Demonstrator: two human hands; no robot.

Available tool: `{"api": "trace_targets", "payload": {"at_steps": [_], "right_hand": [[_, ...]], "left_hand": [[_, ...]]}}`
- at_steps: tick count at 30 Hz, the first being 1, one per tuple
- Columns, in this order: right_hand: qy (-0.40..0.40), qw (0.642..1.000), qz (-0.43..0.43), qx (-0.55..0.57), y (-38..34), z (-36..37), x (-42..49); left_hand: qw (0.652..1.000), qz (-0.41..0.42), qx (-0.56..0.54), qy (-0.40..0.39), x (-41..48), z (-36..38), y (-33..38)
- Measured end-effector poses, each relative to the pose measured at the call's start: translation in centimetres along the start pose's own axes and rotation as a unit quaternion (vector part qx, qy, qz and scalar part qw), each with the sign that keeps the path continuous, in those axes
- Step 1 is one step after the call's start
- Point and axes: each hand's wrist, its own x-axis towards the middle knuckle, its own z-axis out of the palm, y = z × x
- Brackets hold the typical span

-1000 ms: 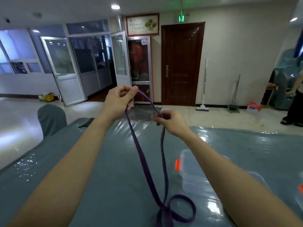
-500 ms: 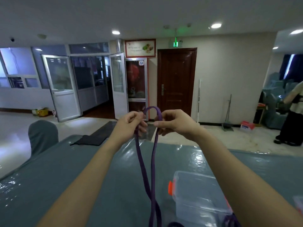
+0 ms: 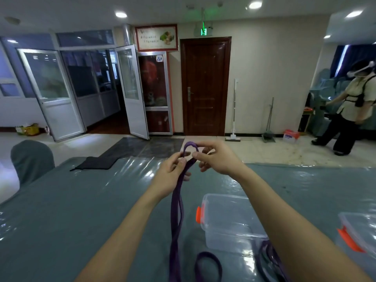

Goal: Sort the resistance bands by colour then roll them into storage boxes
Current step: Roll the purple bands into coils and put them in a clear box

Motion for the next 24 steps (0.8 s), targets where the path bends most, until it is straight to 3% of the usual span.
{"api": "trace_targets", "payload": {"at_steps": [5, 9, 11, 17, 21, 24], "right_hand": [[-0.031, 0.99, 0.105, 0.09, 0.2, -2.5, 0.0], [-0.022, 0.987, 0.156, 0.028, 0.0, -2.9, 0.4], [-0.025, 0.984, 0.165, 0.062, -0.4, -3.1, 0.5], [-0.028, 0.931, 0.202, 0.303, -1.6, -3.4, 0.7], [-0.048, 0.891, 0.212, 0.398, -2.3, -3.6, 0.2], [-0.065, 0.876, 0.222, 0.424, -2.4, -4.3, -0.2]], "left_hand": [[0.988, 0.034, 0.147, -0.034, 1.2, -0.7, -0.6], [0.971, 0.048, 0.223, -0.076, 1.8, -1.2, 0.6], [0.96, 0.049, 0.259, -0.093, 1.9, -1.7, 1.4], [0.98, 0.031, 0.16, -0.112, 1.5, -1.8, 3.0], [0.994, 0.068, 0.069, -0.051, 1.2, -1.0, 3.5], [0.995, 0.073, 0.069, -0.03, 1.6, -1.6, 4.1]]}}
